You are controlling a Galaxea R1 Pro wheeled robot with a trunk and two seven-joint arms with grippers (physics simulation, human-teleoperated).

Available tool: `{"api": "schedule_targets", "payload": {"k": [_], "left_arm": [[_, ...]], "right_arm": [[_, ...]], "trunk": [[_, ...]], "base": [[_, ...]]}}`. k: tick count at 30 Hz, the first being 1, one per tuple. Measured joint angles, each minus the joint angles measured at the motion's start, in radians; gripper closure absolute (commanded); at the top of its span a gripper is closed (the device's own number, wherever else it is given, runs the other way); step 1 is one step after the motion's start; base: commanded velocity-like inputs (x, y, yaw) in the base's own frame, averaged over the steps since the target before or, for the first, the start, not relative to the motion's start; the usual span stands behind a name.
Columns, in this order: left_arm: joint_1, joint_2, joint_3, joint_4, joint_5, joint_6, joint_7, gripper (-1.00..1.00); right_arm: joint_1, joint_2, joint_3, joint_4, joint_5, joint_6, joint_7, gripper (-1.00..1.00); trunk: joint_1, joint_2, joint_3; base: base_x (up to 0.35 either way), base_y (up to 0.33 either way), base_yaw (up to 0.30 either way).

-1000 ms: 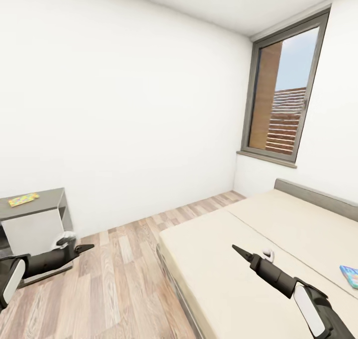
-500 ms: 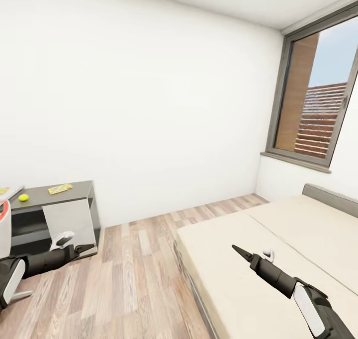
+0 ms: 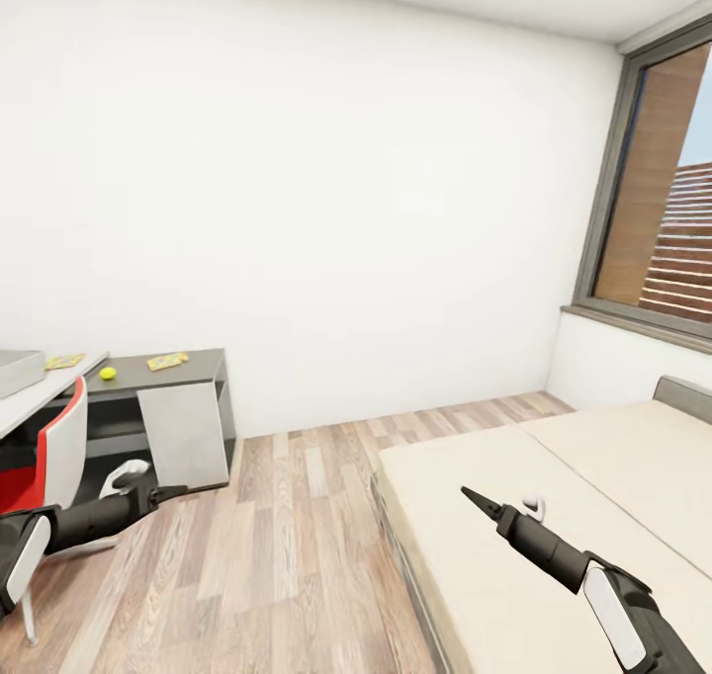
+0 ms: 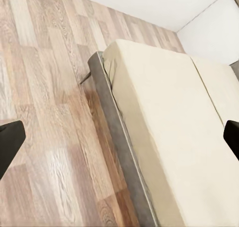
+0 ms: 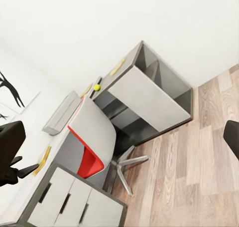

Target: Put all the toys in the child's room - the three board games (two on the bed and one on the table), the two jigsaw puzzles on the table, and the tennis ball on the table - inside the toy box on the table in the child's room.

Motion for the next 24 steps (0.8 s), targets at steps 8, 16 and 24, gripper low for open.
{"api": "schedule_targets", "payload": {"k": [8,16,24], "left_arm": [[0.0,0.0,0.0,0.0,0.0,0.0,0.0,-1.0],[0.0,0.002,0.001,0.0,0.0,0.0,-0.001,-1.0],[0.0,0.001,0.001,0.0,0.0,0.0,-0.002,-1.0]], "right_arm": [[0.0,0.0,0.0,0.0,0.0,0.0,0.001,-1.0],[0.0,0.0,0.0,0.0,0.0,0.0,0.001,-1.0],[0.0,0.0,0.0,0.0,0.0,0.0,0.001,-1.0]], "trunk": [[0.0,0.0,0.0],[0.0,0.0,-0.001],[0.0,0.0,0.0]], "base": [[-0.064,-0.019,0.042],[-0.078,-0.003,0.141],[-0.075,0.0,0.03]]}}
